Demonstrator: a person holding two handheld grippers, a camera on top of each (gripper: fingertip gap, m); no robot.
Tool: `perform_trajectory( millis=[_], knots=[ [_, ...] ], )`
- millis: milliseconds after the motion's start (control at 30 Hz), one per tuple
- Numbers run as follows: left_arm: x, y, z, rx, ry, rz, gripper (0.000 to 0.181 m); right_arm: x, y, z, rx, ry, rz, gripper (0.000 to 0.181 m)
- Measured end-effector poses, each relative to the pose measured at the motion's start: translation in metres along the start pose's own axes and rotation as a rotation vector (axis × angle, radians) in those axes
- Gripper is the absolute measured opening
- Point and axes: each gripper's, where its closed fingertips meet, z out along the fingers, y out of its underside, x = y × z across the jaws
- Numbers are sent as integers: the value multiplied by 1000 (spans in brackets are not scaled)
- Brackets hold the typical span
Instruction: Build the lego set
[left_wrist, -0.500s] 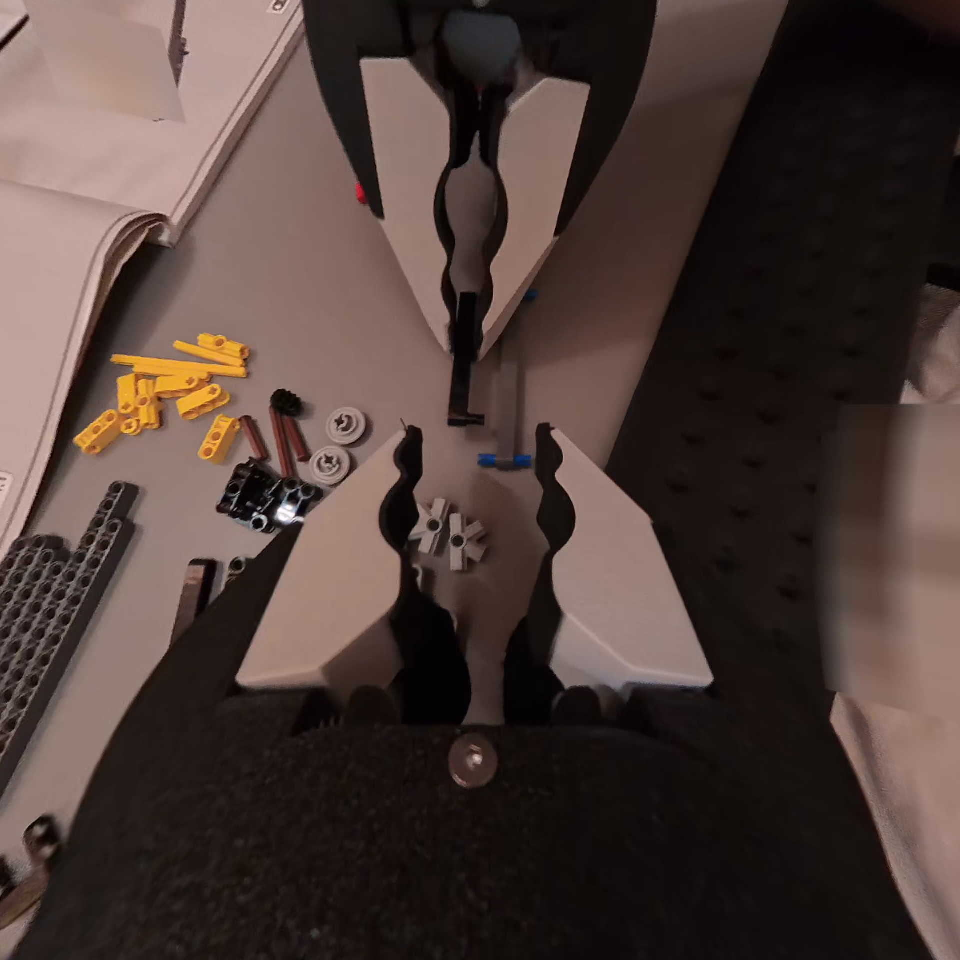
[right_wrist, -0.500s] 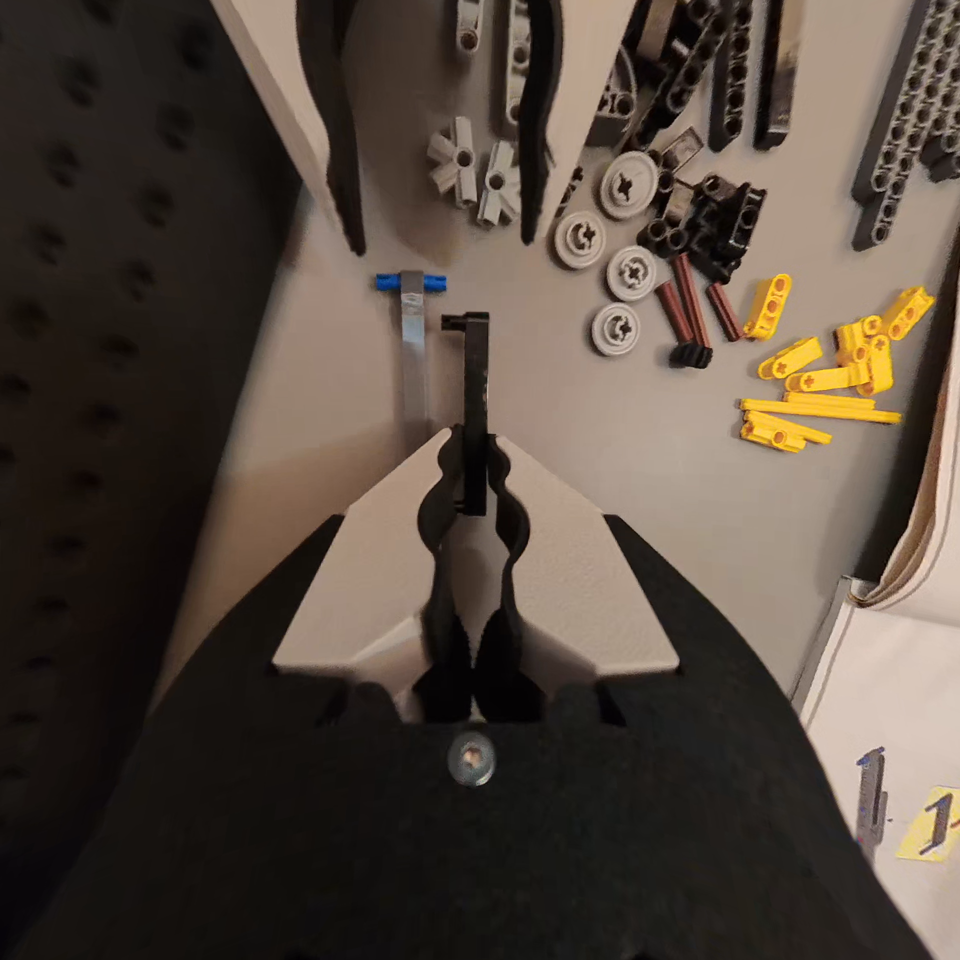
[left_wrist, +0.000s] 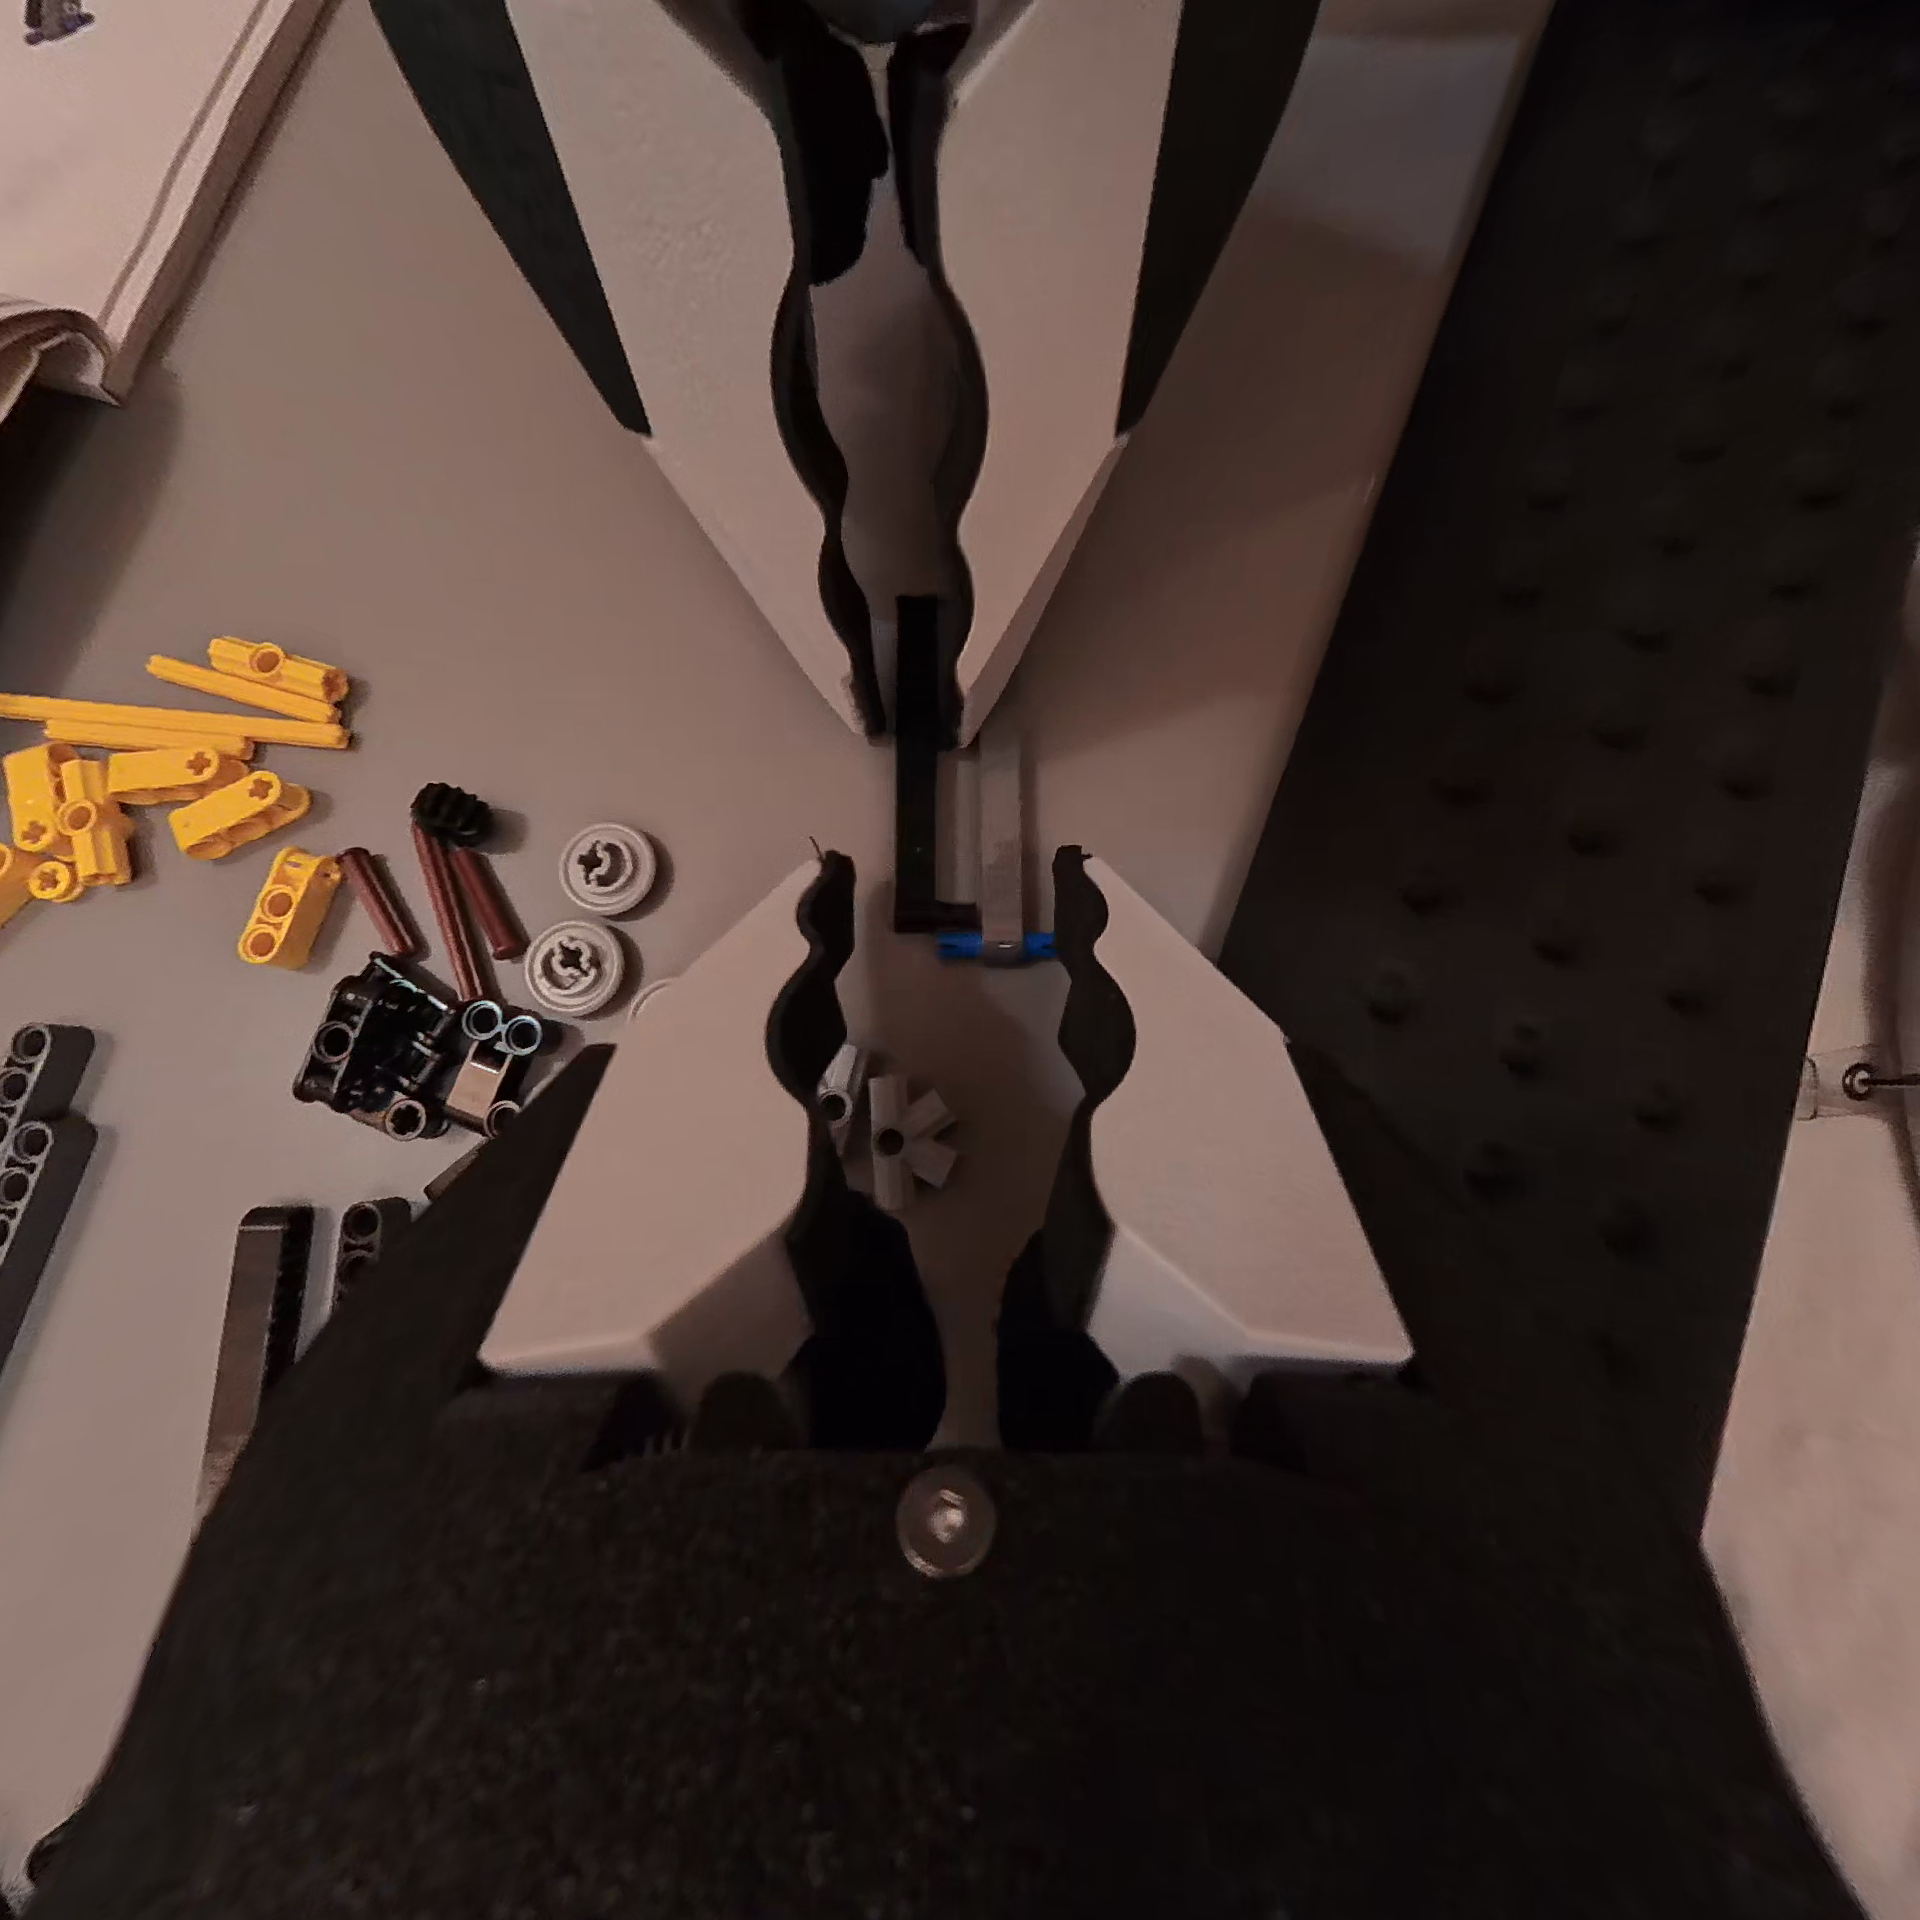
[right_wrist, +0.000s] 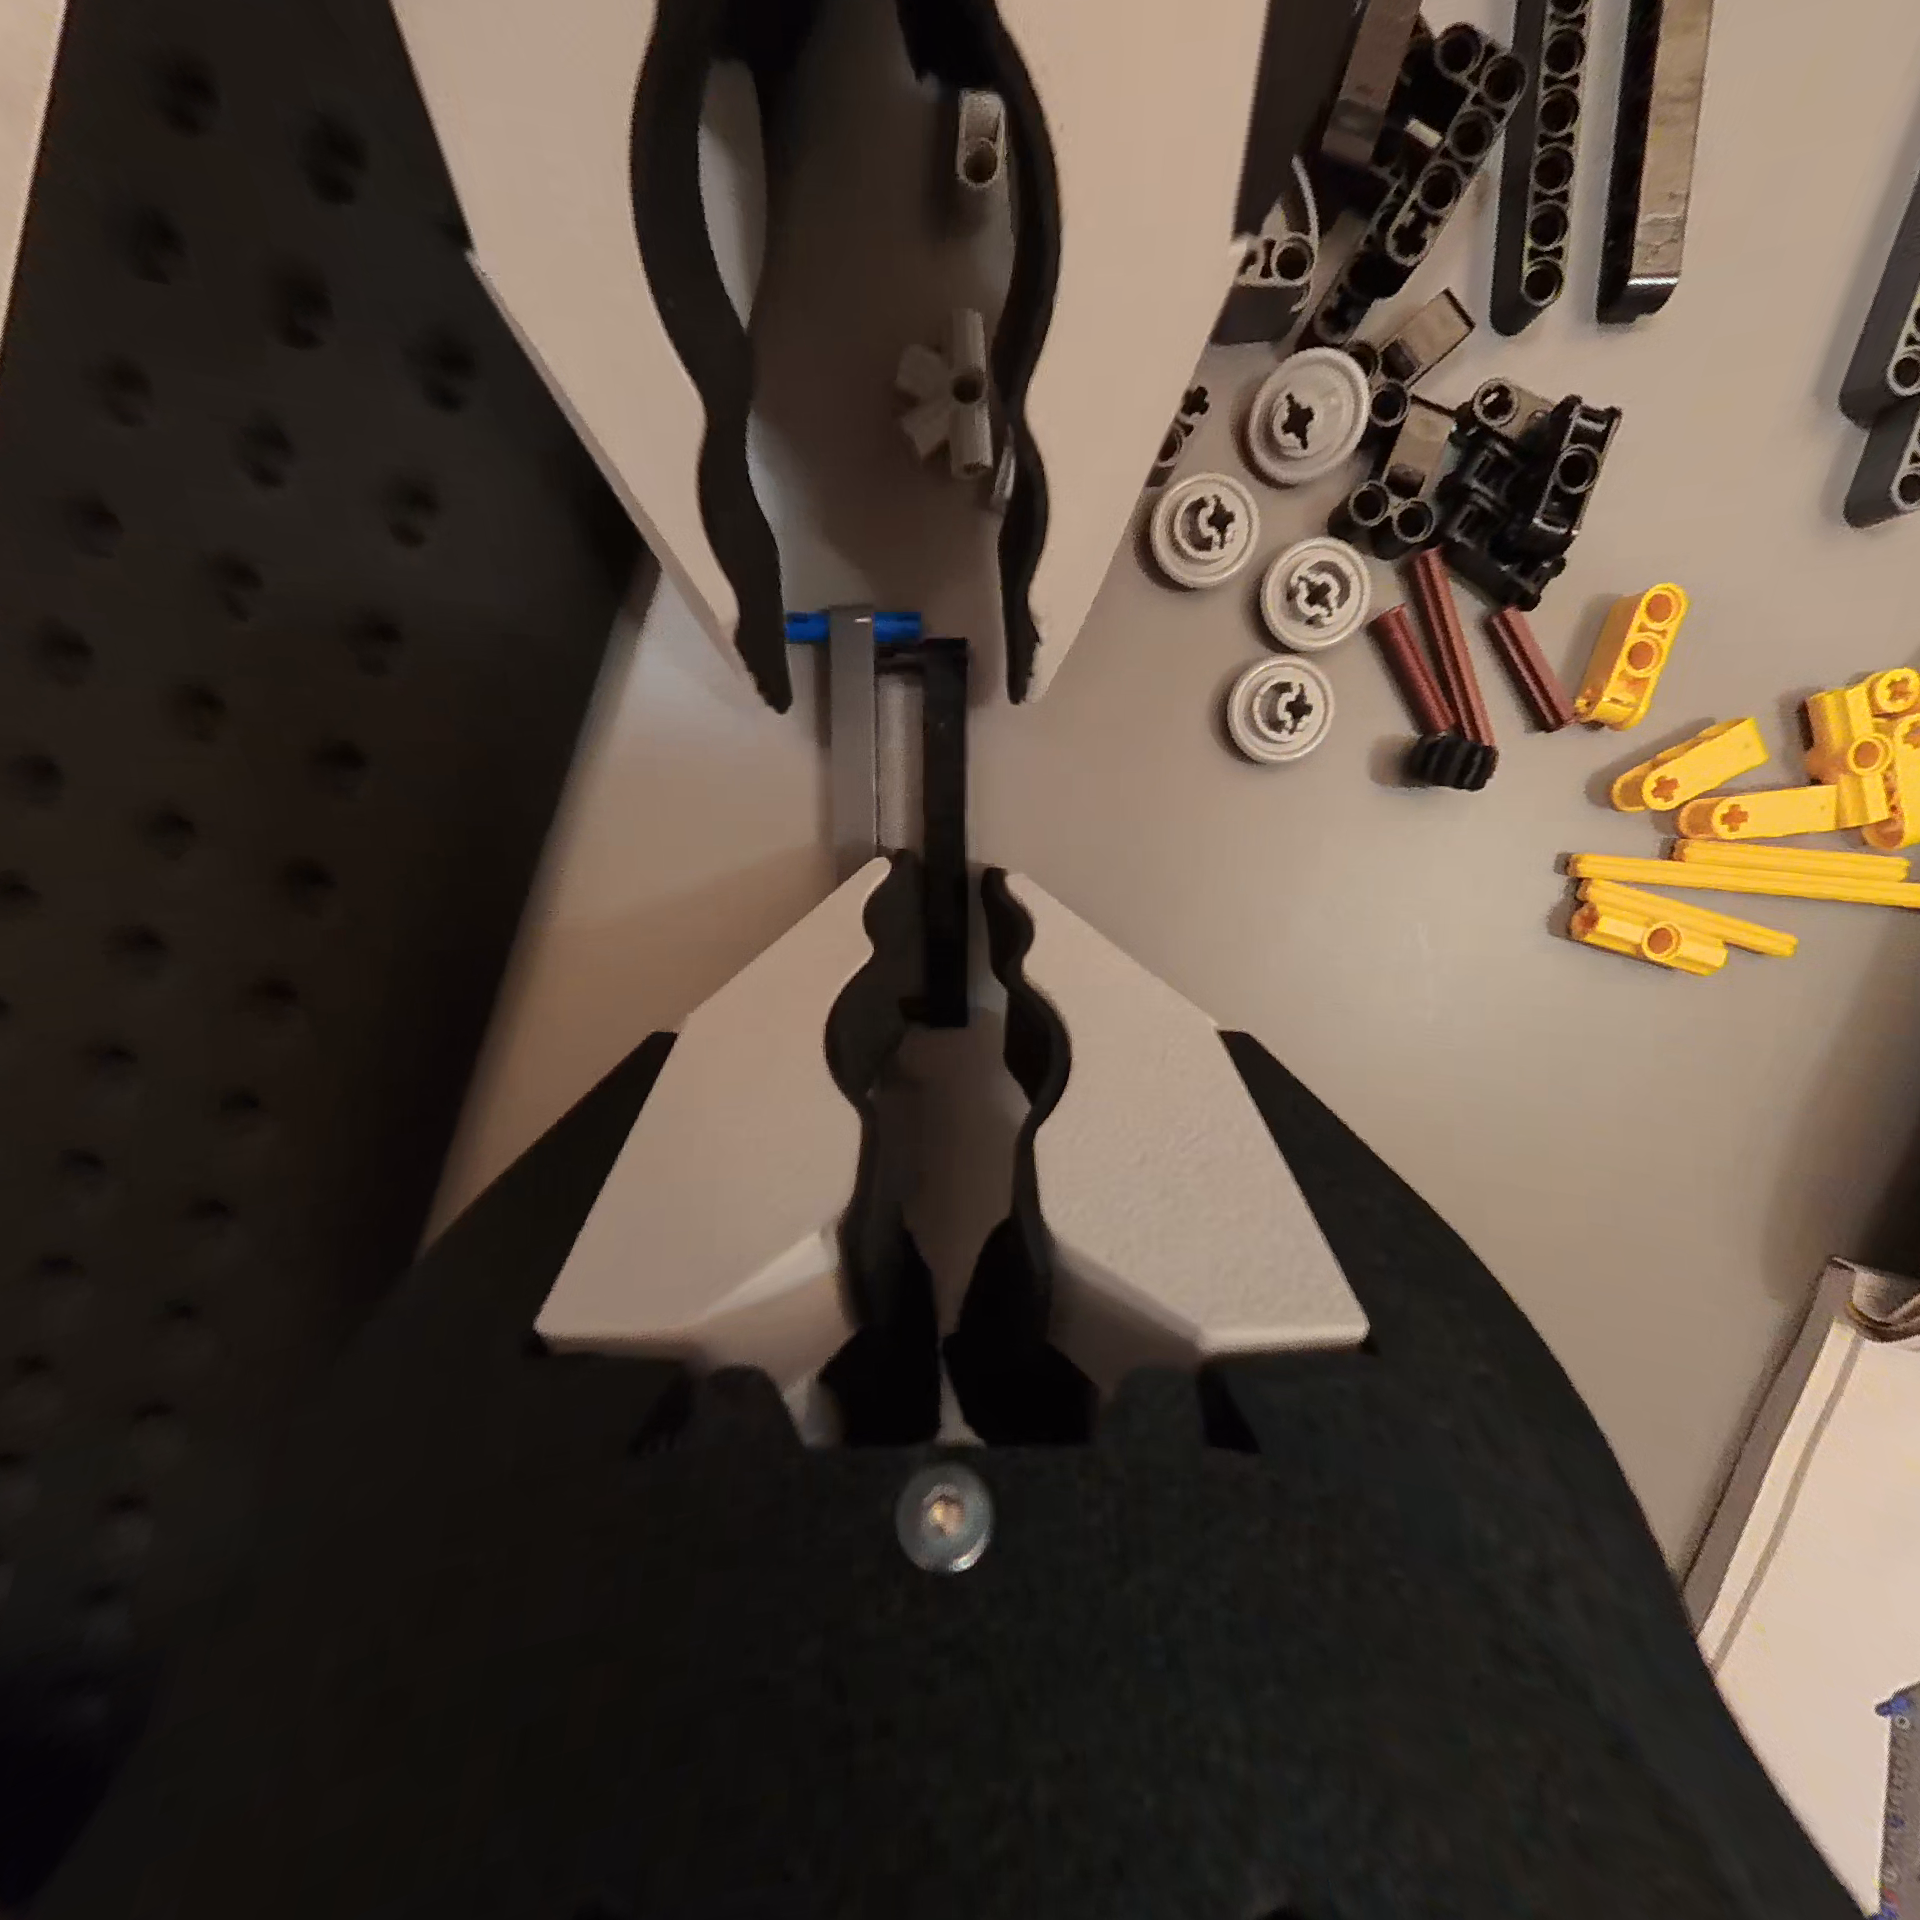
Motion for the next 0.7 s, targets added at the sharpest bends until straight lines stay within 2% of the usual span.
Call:
perform_trajectory(
  millis=[267,467,600,700],
  knots=[
    [0,3,6,-49,-5,8,37,0,3,-4,53,-9,31,25],
    [3,1,5,-65,-20,-11,38,-6,-1,-23,183,24,61,46],
    [-2,6,6,-97,-60,-12,37,-10,6,-15,198,53,39,51],
    [-2,7,7,-97,-57,-9,33,-8,12,-9,171,73,32,48]
  ],
)
